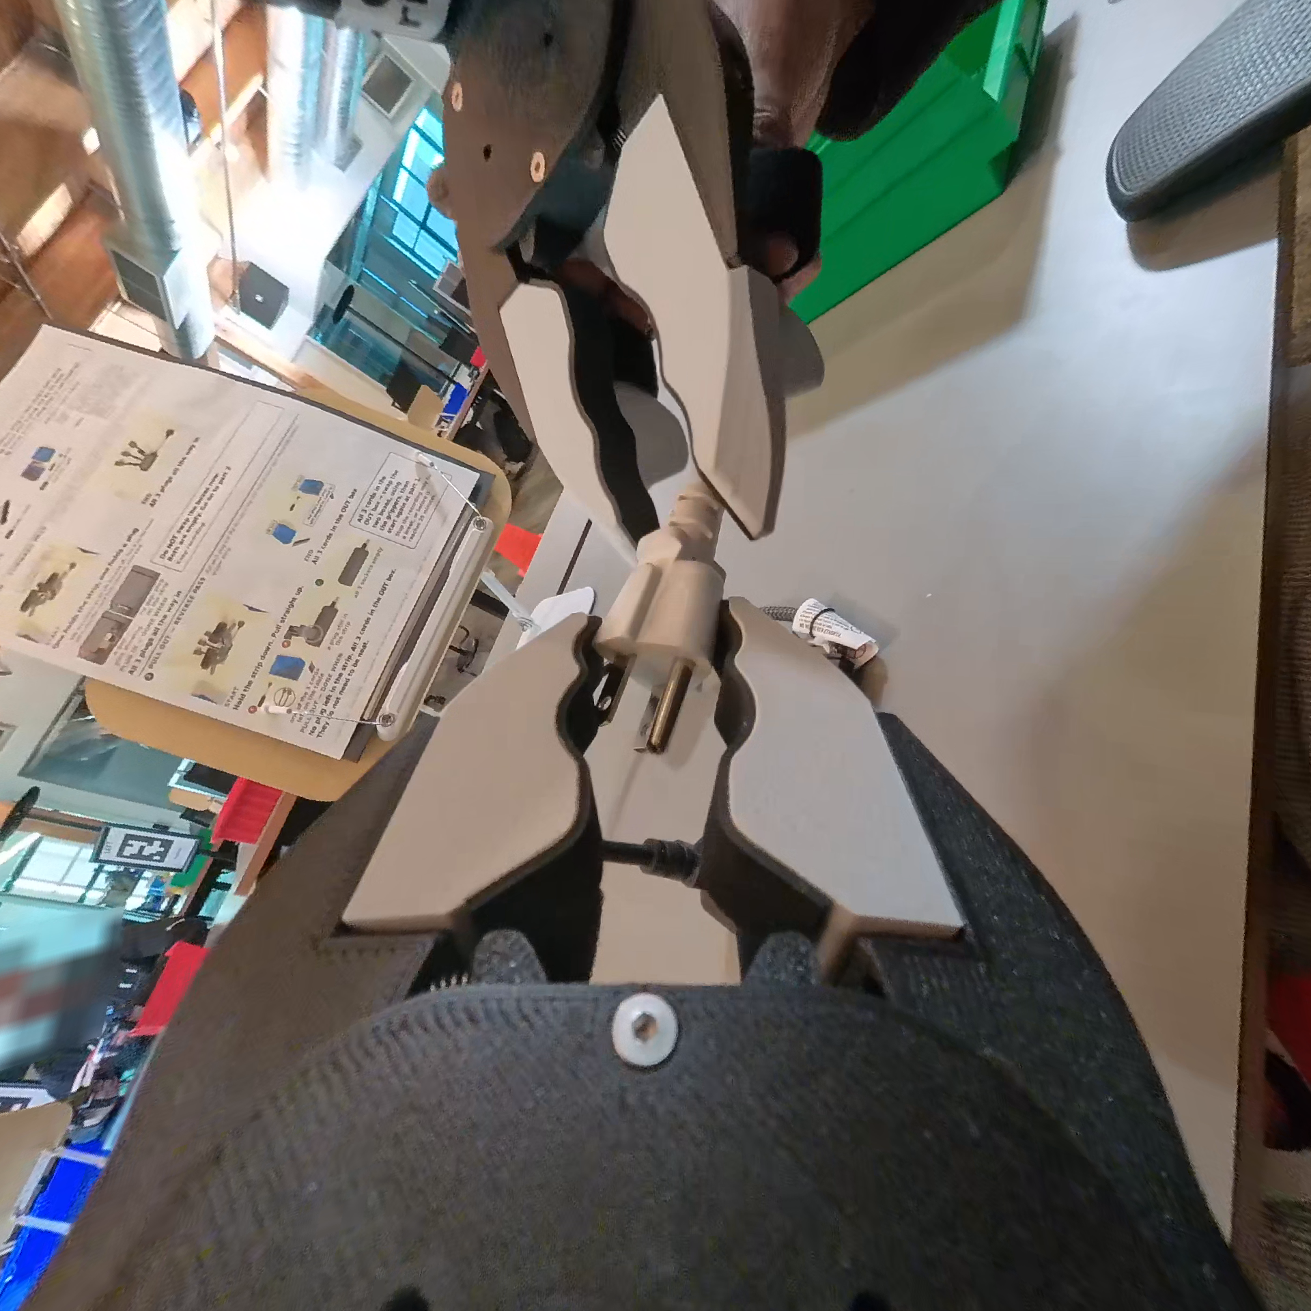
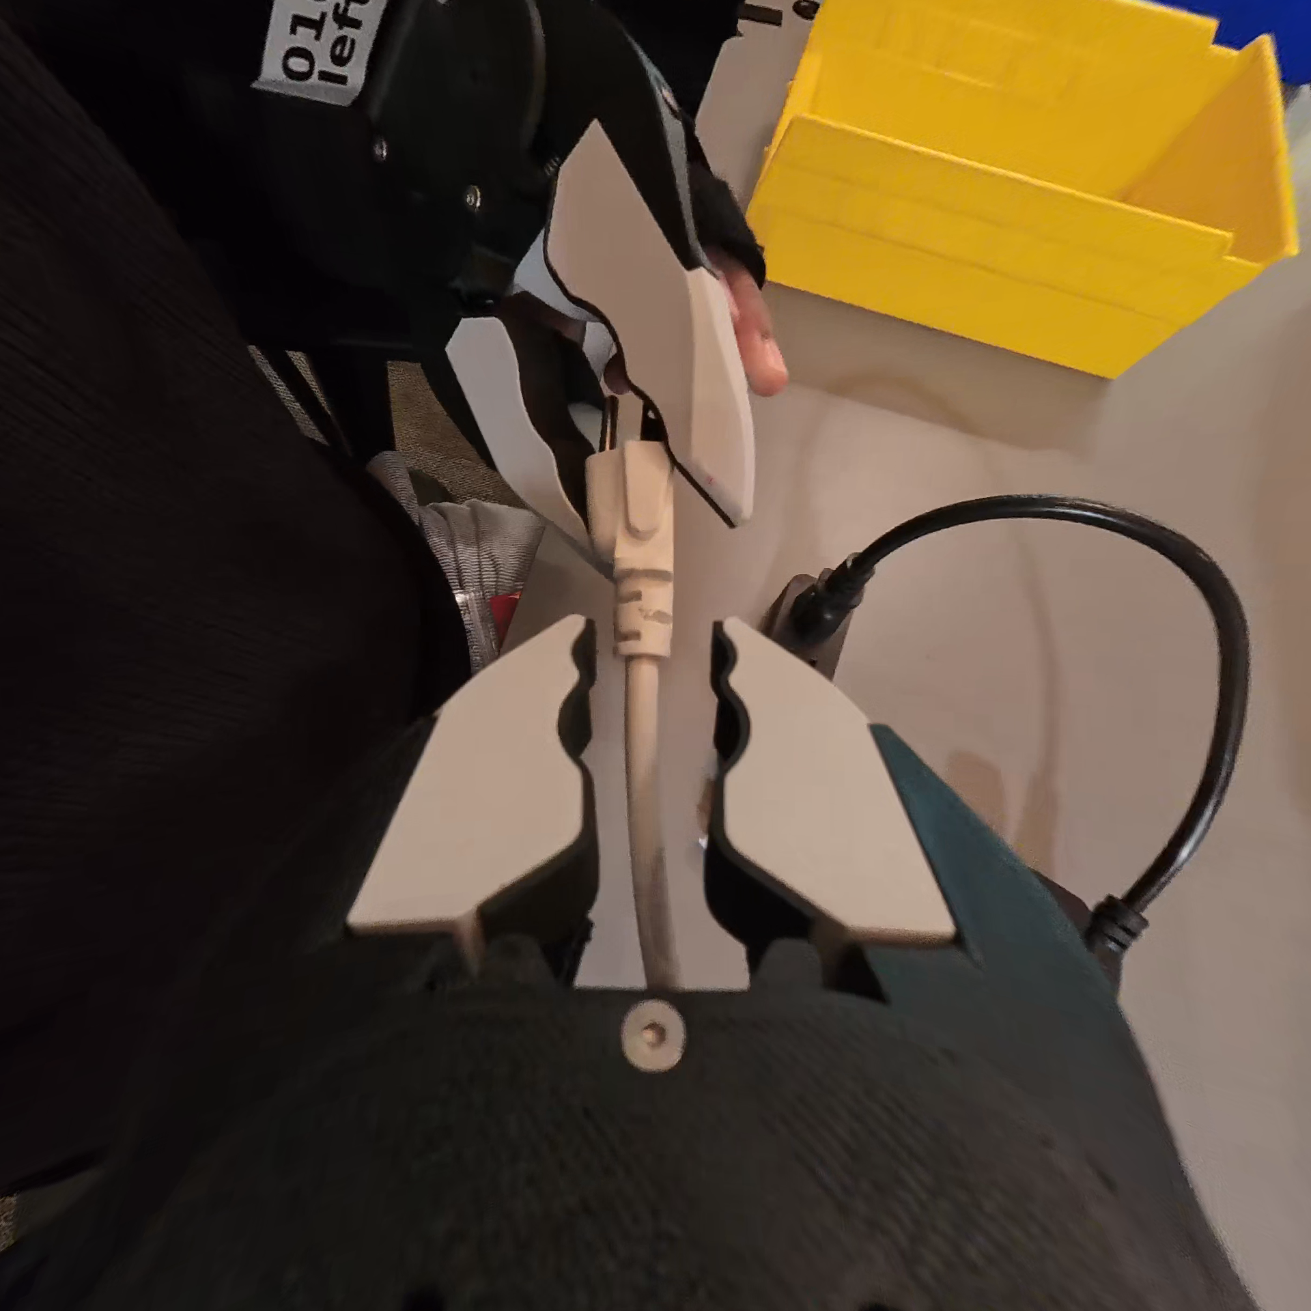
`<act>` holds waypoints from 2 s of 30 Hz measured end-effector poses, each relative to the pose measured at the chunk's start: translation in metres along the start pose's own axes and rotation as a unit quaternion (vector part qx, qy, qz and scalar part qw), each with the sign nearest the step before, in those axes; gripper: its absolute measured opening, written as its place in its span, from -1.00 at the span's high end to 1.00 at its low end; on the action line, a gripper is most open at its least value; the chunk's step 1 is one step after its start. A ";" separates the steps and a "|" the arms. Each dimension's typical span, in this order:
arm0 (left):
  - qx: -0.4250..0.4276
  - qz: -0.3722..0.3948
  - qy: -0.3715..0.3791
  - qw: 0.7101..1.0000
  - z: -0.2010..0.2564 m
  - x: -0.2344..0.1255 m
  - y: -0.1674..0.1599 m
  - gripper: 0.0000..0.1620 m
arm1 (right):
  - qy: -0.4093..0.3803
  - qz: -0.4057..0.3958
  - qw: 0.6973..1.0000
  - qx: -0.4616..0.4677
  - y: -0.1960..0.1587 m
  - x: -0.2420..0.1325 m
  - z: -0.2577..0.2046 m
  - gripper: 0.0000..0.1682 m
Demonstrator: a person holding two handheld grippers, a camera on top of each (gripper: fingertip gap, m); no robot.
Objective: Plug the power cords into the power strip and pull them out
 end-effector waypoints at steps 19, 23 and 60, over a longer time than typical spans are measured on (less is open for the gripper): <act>-0.329 0.020 0.072 0.941 -0.016 -0.008 -0.085 0.12 | -0.175 -0.210 0.954 -0.123 0.007 0.010 0.053 0.81; -0.430 0.042 0.031 0.902 -0.011 -0.010 -0.097 0.22 | -0.181 -0.285 0.920 -0.198 0.011 0.027 0.060 0.81; -0.574 0.215 -0.103 0.783 0.017 0.009 -0.024 0.61 | 0.070 0.354 0.855 0.372 -0.035 0.015 0.019 0.39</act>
Point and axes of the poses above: each gripper's, where its closed fingertips meet, x out along the fingers, y out of its top, z = x × y across the jaws, the point moved 7 cm from there along -x, back along the fingers, and after that the axes turned 9 degrees about x, right-handed, at the moved point
